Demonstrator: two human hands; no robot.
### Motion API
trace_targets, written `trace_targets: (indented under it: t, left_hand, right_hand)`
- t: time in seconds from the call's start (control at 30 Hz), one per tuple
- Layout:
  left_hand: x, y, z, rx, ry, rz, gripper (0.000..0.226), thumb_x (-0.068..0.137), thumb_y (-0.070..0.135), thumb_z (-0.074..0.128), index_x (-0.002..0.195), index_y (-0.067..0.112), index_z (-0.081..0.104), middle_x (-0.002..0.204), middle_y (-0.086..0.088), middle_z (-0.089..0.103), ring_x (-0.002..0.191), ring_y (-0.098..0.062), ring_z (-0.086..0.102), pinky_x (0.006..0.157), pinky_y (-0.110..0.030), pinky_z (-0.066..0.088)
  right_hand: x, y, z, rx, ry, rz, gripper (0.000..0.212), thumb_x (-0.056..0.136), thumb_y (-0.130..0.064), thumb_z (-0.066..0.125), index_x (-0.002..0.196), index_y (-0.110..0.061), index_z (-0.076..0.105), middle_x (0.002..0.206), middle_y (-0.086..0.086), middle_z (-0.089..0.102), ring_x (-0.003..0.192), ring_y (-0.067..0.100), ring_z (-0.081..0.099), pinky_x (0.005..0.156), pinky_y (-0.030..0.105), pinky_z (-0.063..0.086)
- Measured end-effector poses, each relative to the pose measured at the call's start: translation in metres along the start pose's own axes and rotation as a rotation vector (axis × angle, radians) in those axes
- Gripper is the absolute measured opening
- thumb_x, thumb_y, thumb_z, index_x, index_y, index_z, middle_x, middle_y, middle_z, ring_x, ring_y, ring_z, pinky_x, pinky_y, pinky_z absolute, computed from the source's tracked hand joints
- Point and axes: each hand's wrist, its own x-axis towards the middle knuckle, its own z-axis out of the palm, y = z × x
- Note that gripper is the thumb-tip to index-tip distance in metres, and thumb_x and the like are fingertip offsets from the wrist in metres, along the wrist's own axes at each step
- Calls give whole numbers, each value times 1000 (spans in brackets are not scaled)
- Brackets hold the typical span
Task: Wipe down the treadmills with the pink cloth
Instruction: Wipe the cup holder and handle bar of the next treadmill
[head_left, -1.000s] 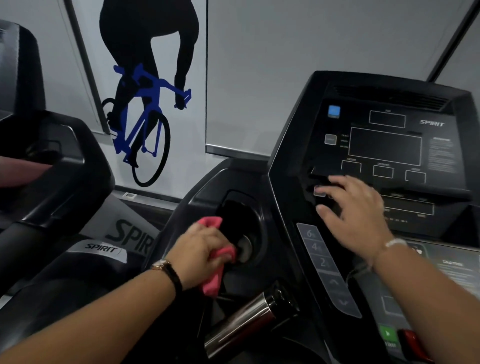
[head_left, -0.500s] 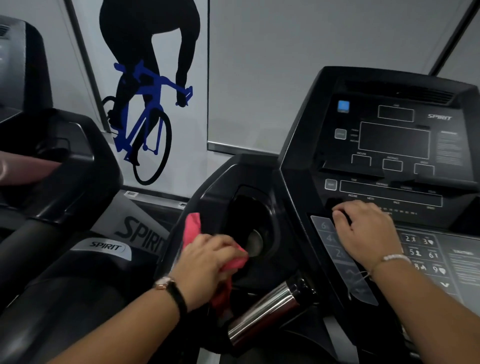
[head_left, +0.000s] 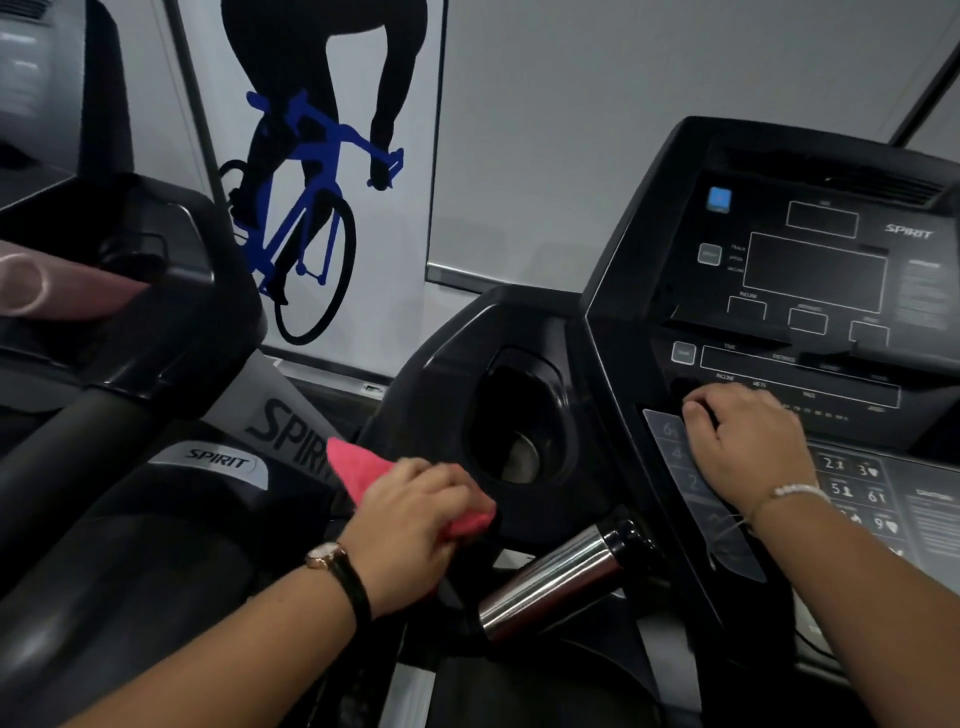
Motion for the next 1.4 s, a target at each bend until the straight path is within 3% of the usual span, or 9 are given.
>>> trace_targets:
  t: [0.17,0.3,0.37,0.5,0.63,0.77,1.07,1.2,1.4]
  left_hand:
    - [31,37,4,-282,-313,-13,37,77,20,55,107,38,64,113,26,57,102,-3,44,96,-20,33]
    - [49,76,-7,-1001,-429,-351,18,94,14,52,99,24,66,92,7,68,85,-1,63,84,-20,49]
    - [46,88,-5,-1364,-321,-474,17,90,22,54,98,21,69,92,-7,69,86,-19,64,87,-38,51]
    - [48,107,-14,-1577,-90,-506,23,82,20,51,82,8,70,87,-18,68,82,-26,66,74,-32,54]
    - [62,122,-31,-1398,-71,-484,56,84,46,41,53,5,63,71,-11,67,74,-19,66,74,-25,53]
    - [68,133,-32,-1164,-264,-392,9,82,13,65,90,17,68,91,-6,70,75,-10,67,65,-22,53]
    - [104,177,-48,295,-785,-57,40,72,38,73,110,28,63,99,13,56,92,-12,56,74,-27,49]
    - [90,187,-29,587,-546,101,13,82,23,55,93,27,61,89,10,60,83,-15,58,65,-30,50]
    - [49,164,-5,245,82,105,18,85,30,46,82,28,64,95,8,62,87,-22,57,63,-34,49]
  right_hand:
    - [0,1,-3,8,-12,-11,25,92,-33,40,98,-24,62,101,-2,64,100,22,52,89,39,37]
    - [1,3,-3,32,-23,-16,25,92,-34,39,97,-25,62,101,-3,63,100,21,51,90,39,37]
    - [0,4,-3,37,-22,-19,28,92,-35,37,98,-24,62,102,-4,63,100,20,51,90,39,37]
    - [1,5,-2,23,-29,-23,32,92,-37,34,101,-25,62,104,-5,62,101,20,50,90,39,36]
    - [-1,5,-1,21,-23,-31,34,93,-38,32,103,-24,62,105,-4,62,102,20,50,90,39,35]
    - [-1,7,0,12,-10,-39,35,93,-37,32,102,-23,62,105,-3,62,101,21,51,88,39,37]
    - [-1,6,1,13,-15,-38,32,92,-36,34,100,-22,61,102,-2,62,100,22,51,89,41,37]
    - [-1,6,1,12,-13,-35,32,92,-36,34,101,-22,62,104,-1,62,101,23,51,90,41,37]
    - [0,8,2,25,-7,-41,31,92,-36,35,100,-22,62,103,-2,62,102,22,51,91,41,36]
